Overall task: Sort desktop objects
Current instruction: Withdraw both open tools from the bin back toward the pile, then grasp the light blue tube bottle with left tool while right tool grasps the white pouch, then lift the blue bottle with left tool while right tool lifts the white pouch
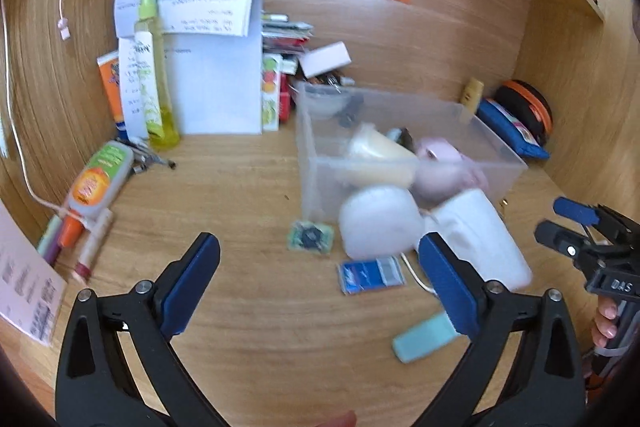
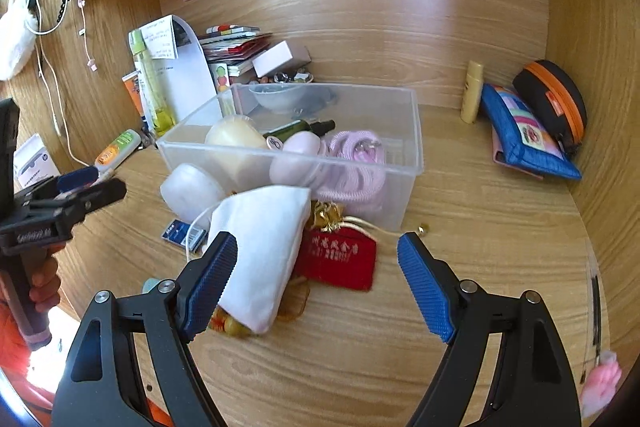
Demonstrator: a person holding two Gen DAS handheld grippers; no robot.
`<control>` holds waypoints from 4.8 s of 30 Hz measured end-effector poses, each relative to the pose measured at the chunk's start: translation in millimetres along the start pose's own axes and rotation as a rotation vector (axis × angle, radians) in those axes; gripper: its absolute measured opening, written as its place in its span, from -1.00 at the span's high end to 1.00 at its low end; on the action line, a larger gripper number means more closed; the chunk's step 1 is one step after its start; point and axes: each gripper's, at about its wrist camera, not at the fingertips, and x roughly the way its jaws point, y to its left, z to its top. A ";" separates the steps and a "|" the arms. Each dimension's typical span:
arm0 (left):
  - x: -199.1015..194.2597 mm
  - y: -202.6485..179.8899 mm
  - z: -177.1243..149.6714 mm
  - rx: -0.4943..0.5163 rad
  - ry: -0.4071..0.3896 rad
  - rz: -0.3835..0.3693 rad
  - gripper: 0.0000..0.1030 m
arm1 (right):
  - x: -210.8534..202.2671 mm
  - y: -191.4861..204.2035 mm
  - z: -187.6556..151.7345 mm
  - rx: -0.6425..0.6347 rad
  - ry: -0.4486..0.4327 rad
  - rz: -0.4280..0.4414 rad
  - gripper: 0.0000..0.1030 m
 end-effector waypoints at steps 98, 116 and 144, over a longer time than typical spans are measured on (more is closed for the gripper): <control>19.2 -51.1 -34.3 0.170 0.038 -0.202 0.59 | -25.2 14.3 41.5 0.042 -0.080 0.135 0.40; 48.1 -70.0 -51.4 0.241 0.162 -0.184 0.28 | -37.9 -1.4 50.5 0.043 -0.132 0.144 0.40; 20.4 -37.6 32.5 0.148 -0.060 -0.131 0.53 | -25.7 -14.0 85.1 0.027 -0.188 0.140 0.40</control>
